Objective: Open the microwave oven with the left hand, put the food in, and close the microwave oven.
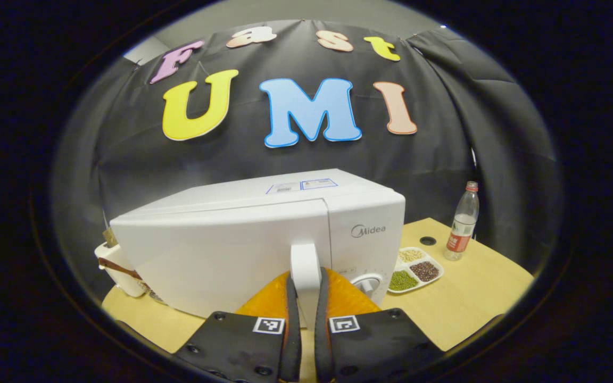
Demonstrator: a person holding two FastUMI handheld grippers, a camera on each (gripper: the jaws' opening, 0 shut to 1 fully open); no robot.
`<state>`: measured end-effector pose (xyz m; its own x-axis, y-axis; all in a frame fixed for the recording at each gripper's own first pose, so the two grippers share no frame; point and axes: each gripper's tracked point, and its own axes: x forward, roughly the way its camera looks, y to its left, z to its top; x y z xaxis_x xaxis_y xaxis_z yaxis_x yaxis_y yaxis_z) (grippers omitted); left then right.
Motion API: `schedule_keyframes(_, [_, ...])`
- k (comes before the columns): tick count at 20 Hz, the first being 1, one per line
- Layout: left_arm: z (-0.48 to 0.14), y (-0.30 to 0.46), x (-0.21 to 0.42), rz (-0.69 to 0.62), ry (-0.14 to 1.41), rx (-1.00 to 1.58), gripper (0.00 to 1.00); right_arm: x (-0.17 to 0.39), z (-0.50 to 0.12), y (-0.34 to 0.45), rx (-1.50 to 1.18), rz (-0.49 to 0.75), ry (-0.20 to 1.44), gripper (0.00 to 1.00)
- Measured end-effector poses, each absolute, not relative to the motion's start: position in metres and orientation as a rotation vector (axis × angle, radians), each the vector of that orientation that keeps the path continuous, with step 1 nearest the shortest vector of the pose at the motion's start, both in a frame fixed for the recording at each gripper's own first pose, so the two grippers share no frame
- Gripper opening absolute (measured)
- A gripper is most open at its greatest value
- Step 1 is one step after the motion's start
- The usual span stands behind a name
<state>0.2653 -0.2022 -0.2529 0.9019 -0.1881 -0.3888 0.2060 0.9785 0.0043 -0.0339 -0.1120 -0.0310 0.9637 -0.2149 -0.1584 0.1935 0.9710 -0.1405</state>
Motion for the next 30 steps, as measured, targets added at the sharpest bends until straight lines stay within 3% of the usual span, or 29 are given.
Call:
schedule_keyframes(1, [-0.253,-0.202,0.266,-0.205,0.405,0.038,0.12,-0.033,-0.032,-0.111,-0.121,-0.200,0.174,0.98])
schedule_keyframes(6, [-0.255,-0.197,0.249,-0.166,0.458,-0.025,0.12,-0.025,-0.031,-0.109,-0.108,-0.174,0.166,0.98])
schedule_keyframes(9, [-0.244,-0.184,0.218,-0.172,0.396,-0.017,0.09,-0.022,-0.035,-0.104,-0.099,-0.150,0.162,0.98])
schedule_keyframes(30, [-0.230,-0.040,0.062,-0.126,0.424,0.033,0.14,0.015,-0.055,0.057,-0.059,0.240,0.175,0.98])
